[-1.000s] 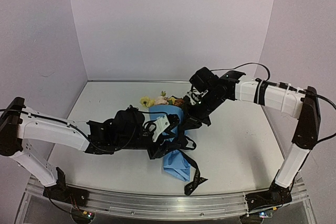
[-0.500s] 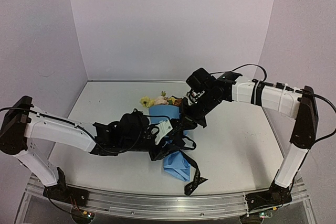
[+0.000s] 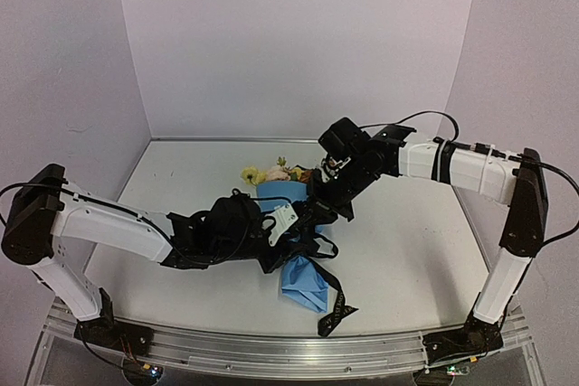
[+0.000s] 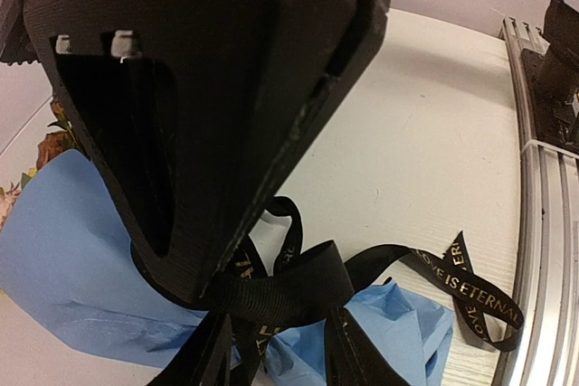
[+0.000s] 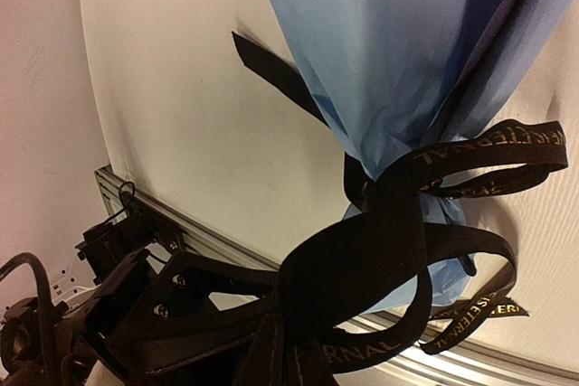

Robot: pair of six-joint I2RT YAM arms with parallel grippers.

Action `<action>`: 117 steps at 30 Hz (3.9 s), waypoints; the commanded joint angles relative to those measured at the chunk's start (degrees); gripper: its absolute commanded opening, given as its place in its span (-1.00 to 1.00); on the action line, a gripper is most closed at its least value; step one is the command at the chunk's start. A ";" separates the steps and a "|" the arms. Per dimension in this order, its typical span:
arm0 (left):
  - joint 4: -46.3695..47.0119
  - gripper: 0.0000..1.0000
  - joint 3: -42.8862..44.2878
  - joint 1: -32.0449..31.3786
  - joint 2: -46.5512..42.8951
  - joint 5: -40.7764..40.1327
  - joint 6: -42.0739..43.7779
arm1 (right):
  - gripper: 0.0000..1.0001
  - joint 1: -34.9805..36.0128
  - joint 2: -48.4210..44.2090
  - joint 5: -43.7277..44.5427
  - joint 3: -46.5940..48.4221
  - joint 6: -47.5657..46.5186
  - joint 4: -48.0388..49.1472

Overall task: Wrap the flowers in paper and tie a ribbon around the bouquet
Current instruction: Cross the half-tied ribbon over the folded bouquet.

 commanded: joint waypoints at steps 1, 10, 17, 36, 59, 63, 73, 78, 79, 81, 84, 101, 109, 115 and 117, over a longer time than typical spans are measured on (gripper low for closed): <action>2.95 -0.13 0.41 0.29 -0.16 -1.17 -1.81 | -1.00 0.34 -0.04 0.59 -0.21 0.33 1.14; 4.81 -0.04 -0.26 0.45 -0.28 -0.96 -3.03 | -1.00 0.76 0.26 0.68 0.25 0.60 1.28; 4.46 -0.47 0.29 0.72 0.22 -0.27 -1.98 | -1.00 0.84 0.14 0.54 -0.20 0.95 1.28; 4.09 -1.00 -2.89 1.04 -3.58 -1.51 -3.83 | -0.19 1.00 -9.59 6.30 -8.58 -12.47 1.36; 1.18 -1.00 -3.65 1.70 -5.98 -3.64 -8.83 | -0.15 3.06 -12.14 12.70 -47.64 -36.10 43.82; 0.54 -1.00 -3.59 1.78 -6.62 -3.78 -8.86 | -0.25 3.62 -11.40 15.32 -48.78 -35.59 45.19; -0.66 -1.00 -3.76 1.77 -7.95 -3.10 -9.03 | -1.00 3.71 -16.36 19.53 -50.56 -33.04 42.91; -2.10 -1.00 -4.39 1.78 -9.63 -1.99 -9.60 | -1.00 3.73 -19.89 23.27 -47.19 -30.86 35.59; -2.25 -1.00 -4.69 1.79 -10.01 -1.83 -9.74 | -1.00 3.75 -20.15 23.72 -46.33 -30.37 34.19; -2.47 -1.00 -5.23 1.80 -10.53 -1.26 -9.96 | -1.00 3.71 -19.96 23.64 -43.65 -29.62 30.73; -2.46 -1.00 -6.01 1.79 -11.22 -0.14 -10.16 | -1.00 3.71 -17.75 22.60 -39.43 -26.56 28.63; -3.06 -1.00 -7.46 1.68 -13.86 2.77 -9.46 | -1.00 4.56 -5.20 27.27 -32.68 -10.66 39.84; -3.64 -1.00 -7.72 1.62 -15.02 9.40 -9.45 | -1.00 5.78 -2.62 30.57 -32.76 -7.50 43.11; -4.22 -1.00 -6.52 -0.27 -13.72 16.08 -9.27 | -1.00 5.80 -3.19 34.12 -35.61 -8.46 49.07; -5.15 -1.00 -5.73 -1.20 -12.07 17.31 -8.91 | -1.00 5.80 -3.20 34.28 -36.29 -8.53 50.87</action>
